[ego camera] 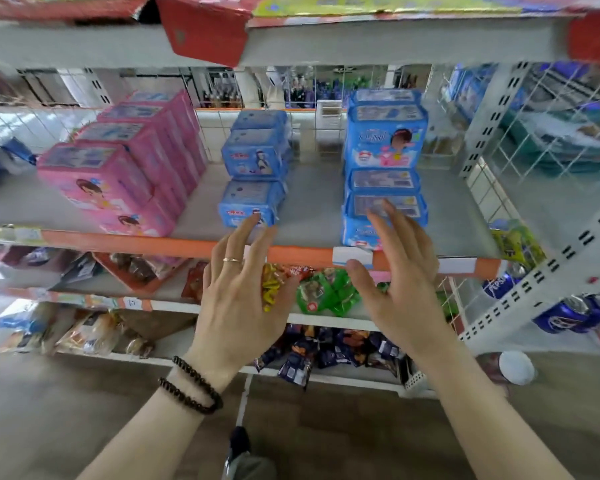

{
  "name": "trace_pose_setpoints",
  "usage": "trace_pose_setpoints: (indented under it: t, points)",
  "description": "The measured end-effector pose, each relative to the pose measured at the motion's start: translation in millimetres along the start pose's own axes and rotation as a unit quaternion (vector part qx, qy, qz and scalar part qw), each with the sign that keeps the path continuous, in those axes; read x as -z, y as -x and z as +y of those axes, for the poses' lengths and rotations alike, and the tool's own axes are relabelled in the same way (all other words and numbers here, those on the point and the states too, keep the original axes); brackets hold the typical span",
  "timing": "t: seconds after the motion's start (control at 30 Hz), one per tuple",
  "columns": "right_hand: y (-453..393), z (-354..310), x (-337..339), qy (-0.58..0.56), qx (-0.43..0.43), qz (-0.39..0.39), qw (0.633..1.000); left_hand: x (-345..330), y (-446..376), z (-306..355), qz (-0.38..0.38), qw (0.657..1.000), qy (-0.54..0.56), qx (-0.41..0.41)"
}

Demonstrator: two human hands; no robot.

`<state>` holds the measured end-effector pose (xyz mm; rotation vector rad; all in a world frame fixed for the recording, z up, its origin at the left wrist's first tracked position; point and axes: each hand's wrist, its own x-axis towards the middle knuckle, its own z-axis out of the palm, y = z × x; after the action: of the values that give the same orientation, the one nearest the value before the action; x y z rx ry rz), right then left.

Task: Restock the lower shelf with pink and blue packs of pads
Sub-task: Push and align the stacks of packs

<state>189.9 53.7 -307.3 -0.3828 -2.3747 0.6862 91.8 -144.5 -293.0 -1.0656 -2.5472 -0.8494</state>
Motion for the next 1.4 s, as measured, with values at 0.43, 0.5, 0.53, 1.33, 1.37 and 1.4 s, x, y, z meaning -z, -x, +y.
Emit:
trace_pose_setpoints:
  t: [0.43, 0.5, 0.53, 1.33, 1.37, 1.4]
  points:
    - [-7, -61, -9, -0.008, -0.006, -0.006, 1.000, 43, -9, -19, 0.017, 0.999, 0.015, -0.026]
    - [-11, -71, -17, -0.003, 0.001, -0.011, 1.000, 49, -9, -29, 0.028, 0.999, 0.011, -0.027]
    - [-11, -76, -20, 0.001, 0.004, -0.012, 1.000, 52, -8, -33, 0.030, 0.999, 0.011, -0.027]
    - [-7, -133, -24, 0.128, -0.004, 0.093, 0.987, 75, -33, -64, -0.014, 0.988, 0.112, -0.108]
    - [-4, -135, -24, 0.141, -0.009, 0.099, 0.985, 73, -34, -64, -0.014, 0.986, 0.113, -0.118]
    - [-1, -137, -23, 0.152, -0.013, 0.105, 0.983, 71, -34, -63, -0.015, 0.985, 0.113, -0.132]
